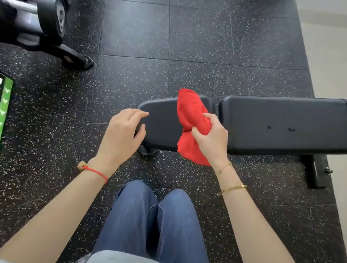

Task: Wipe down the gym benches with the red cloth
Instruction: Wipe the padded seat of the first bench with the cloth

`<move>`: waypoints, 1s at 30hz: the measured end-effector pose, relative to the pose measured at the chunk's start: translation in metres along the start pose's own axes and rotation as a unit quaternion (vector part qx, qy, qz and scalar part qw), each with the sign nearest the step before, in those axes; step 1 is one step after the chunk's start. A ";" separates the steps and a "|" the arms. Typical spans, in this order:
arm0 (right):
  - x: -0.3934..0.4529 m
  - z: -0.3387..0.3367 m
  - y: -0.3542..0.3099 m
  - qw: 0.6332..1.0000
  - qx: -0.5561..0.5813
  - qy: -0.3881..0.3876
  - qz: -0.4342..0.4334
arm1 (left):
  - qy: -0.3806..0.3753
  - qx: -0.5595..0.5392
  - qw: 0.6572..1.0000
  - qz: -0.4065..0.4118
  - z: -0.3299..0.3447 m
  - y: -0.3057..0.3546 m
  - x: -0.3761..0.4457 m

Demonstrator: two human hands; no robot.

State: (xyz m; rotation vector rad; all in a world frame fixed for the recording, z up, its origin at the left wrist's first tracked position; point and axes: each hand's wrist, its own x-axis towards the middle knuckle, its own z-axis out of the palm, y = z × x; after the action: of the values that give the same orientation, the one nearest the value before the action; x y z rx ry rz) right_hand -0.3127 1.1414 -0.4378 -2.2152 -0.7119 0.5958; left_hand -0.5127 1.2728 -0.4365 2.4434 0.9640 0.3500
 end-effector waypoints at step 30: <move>0.114 0.143 0.153 0.915 -0.335 -0.019 -0.223 | 0.136 0.059 0.988 0.048 0.227 -0.118 0.049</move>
State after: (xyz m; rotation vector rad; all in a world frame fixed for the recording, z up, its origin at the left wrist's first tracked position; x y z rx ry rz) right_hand -0.2661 1.1956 -0.6655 -2.5061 -1.5740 0.1616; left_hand -0.4537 1.3035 -0.6881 2.6017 1.0025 0.6924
